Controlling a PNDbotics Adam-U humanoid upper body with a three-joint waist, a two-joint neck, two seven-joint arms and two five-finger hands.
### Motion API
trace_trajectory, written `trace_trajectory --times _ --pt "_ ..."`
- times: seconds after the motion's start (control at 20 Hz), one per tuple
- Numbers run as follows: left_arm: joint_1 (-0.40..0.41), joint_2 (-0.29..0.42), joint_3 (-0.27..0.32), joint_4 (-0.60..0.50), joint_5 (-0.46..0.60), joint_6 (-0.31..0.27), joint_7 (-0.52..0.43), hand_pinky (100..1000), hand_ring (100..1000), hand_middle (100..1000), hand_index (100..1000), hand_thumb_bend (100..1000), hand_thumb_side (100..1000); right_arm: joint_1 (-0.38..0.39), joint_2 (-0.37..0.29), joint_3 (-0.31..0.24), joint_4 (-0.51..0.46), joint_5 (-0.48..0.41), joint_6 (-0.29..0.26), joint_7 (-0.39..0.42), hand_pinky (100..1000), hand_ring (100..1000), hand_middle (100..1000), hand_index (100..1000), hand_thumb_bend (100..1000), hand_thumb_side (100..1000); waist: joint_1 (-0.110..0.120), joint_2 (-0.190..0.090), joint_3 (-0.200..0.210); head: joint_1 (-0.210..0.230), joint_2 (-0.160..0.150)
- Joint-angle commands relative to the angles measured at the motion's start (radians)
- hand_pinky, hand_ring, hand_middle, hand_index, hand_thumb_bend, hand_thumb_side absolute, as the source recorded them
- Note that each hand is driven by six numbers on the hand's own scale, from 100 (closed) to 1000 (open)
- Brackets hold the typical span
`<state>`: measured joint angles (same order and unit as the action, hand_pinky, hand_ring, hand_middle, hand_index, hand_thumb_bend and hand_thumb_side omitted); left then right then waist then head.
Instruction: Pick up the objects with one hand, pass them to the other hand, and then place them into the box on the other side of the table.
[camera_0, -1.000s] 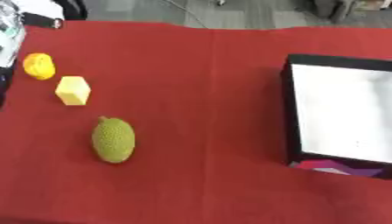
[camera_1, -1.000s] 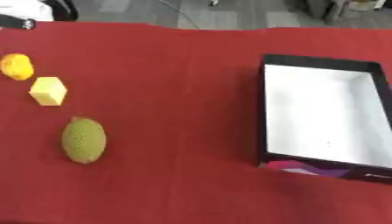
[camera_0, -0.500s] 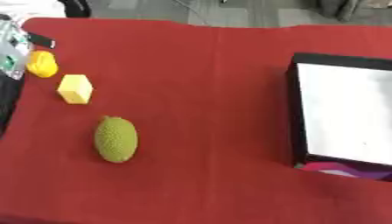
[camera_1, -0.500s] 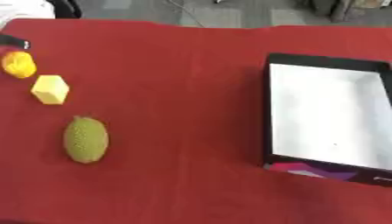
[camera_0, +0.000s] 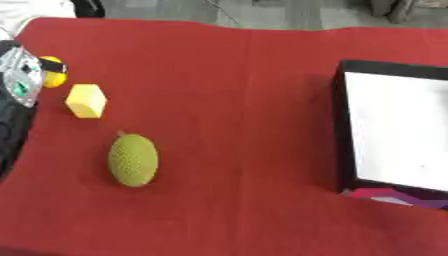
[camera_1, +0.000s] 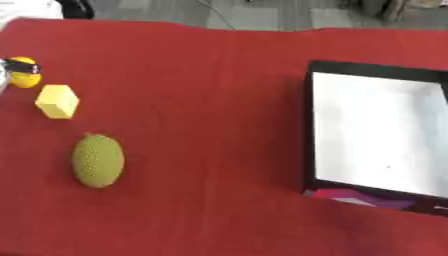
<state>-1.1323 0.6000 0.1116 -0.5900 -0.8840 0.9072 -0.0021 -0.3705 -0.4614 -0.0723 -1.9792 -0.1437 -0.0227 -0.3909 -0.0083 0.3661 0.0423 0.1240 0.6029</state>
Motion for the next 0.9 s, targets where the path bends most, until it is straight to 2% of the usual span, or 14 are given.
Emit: trace_trajectory --times 0.05,0.35,0.5,0.7,0.9 --pt "-0.01 0.031 0.011 0.01 0.028 0.0 0.045 887 863 774 917 553 464 -0.015 -0.014 -0.002 -0.021 0.005 -0.004 0.007 1000 1000 887 1000 100 570 0.0 -0.015 -0.003 0.007 -0.016" --pt "-0.001 0.021 0.015 0.026 0.103 0.0 0.137 870 847 754 881 459 492 -0.022 -0.012 0.001 -0.021 0.003 -0.006 0.012 1000 1000 886 1000 100 569 -0.001 -0.009 -0.011 0.014 -0.019" --pt "0.0 0.015 0.011 0.019 0.154 0.0 0.186 865 841 747 883 460 505 -0.025 -0.012 0.004 -0.021 0.002 -0.006 0.015 1000 1000 886 1000 100 569 -0.001 -0.006 -0.014 0.016 -0.021" --pt "-0.003 0.01 -0.002 0.01 0.231 0.0 0.218 868 843 748 895 514 520 -0.026 -0.013 0.007 -0.021 0.002 -0.005 0.02 1000 1000 886 1000 100 568 0.0 -0.005 -0.016 0.015 -0.023" --pt "-0.005 0.014 -0.012 0.021 0.26 0.0 0.243 869 845 749 902 525 519 -0.029 -0.012 0.008 -0.021 0.001 -0.004 0.023 1000 1000 886 1000 100 569 0.001 -0.004 -0.019 0.018 -0.03"
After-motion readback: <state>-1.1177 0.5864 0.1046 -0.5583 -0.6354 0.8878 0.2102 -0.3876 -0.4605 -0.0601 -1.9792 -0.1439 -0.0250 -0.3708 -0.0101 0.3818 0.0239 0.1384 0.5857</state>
